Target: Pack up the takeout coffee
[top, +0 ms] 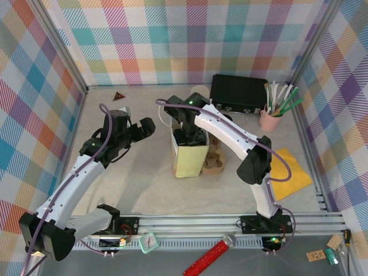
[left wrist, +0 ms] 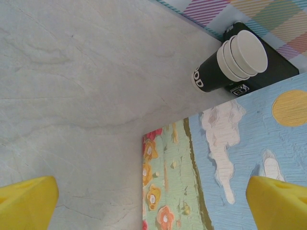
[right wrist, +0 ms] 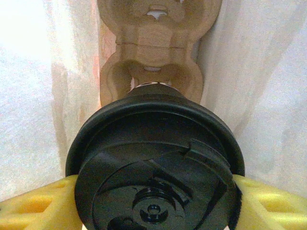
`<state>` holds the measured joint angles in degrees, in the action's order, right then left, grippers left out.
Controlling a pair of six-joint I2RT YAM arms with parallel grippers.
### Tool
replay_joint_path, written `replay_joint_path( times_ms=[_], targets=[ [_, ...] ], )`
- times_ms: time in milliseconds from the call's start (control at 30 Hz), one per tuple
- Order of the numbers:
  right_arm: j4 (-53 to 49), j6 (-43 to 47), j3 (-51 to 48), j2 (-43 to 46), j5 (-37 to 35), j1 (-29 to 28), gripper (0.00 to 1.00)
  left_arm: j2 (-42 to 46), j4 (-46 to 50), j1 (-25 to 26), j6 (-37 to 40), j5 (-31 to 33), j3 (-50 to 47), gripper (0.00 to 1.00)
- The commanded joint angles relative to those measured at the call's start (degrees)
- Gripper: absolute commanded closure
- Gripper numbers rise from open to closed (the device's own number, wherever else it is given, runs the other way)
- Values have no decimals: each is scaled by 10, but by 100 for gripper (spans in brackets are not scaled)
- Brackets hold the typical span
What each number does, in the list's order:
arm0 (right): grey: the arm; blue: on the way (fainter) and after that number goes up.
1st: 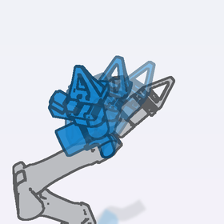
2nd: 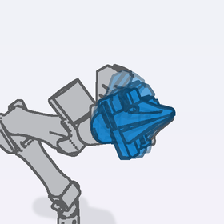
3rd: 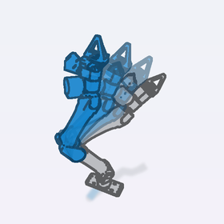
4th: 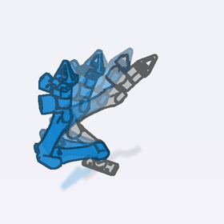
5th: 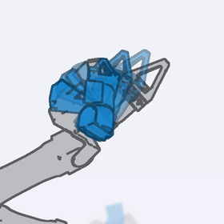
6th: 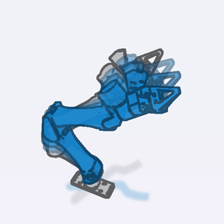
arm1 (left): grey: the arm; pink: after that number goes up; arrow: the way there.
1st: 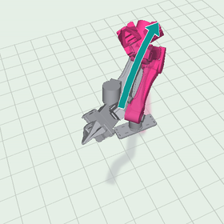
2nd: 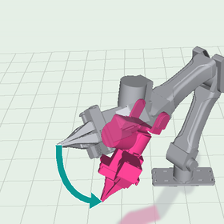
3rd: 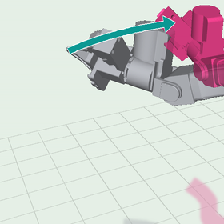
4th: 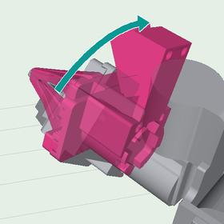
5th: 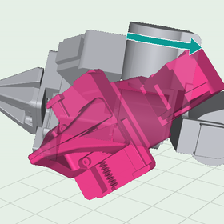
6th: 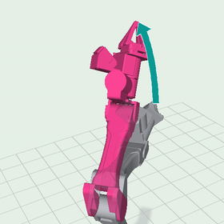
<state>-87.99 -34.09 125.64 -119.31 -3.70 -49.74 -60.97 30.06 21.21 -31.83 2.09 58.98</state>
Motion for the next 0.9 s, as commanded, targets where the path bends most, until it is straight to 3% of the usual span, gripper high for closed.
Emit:
replay_joint_path(
  times_ms=[0, 867],
  targets=[
    [-6, -6, -6, 15, -6, 0, 33, 12, 7, -6, 8, 2, 10, 0],
    [6, -2, -16, 16, -13, 10, 33, 9, -1, -6, 0, -10, 10, 0]
  ],
)
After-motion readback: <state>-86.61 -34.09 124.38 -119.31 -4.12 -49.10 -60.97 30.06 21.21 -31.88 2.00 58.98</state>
